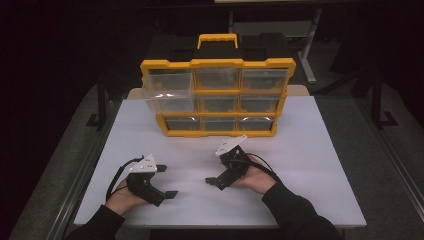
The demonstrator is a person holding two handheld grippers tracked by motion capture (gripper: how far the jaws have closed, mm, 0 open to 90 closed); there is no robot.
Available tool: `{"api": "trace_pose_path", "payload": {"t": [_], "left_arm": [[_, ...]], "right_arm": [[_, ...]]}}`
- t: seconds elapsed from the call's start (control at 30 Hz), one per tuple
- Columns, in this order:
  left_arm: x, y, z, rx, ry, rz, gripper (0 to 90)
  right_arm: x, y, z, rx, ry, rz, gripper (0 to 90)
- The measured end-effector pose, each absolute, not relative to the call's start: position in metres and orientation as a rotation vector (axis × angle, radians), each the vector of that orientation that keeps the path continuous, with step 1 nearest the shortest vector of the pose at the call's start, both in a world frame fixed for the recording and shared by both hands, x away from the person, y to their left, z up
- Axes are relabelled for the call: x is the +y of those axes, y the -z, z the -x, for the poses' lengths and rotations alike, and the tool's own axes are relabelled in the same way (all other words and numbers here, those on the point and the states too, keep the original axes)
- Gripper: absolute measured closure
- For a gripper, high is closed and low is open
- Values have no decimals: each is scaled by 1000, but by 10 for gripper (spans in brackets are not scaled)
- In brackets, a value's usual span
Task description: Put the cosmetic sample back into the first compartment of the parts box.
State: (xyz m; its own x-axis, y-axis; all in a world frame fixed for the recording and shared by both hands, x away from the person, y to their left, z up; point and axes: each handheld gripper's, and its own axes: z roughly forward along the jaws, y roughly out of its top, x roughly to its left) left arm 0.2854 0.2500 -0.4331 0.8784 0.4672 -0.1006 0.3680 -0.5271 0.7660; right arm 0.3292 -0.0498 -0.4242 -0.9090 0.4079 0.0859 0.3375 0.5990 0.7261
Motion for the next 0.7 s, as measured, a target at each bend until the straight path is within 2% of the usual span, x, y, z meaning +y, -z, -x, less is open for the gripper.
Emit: {"api": "trace_pose_path", "payload": {"t": [0.43,0.63,0.7], "left_arm": [[250,433,-285,604,-143,-2179,0],[250,434,-285,602,-146,-2180,0],[250,434,-285,602,-146,-2180,0]], "right_arm": [[-40,434,-326,2823,-1086,-592,26],[-37,437,-325,2847,-1027,-582,146],[-36,438,-325,2864,-1010,-586,160]]}}
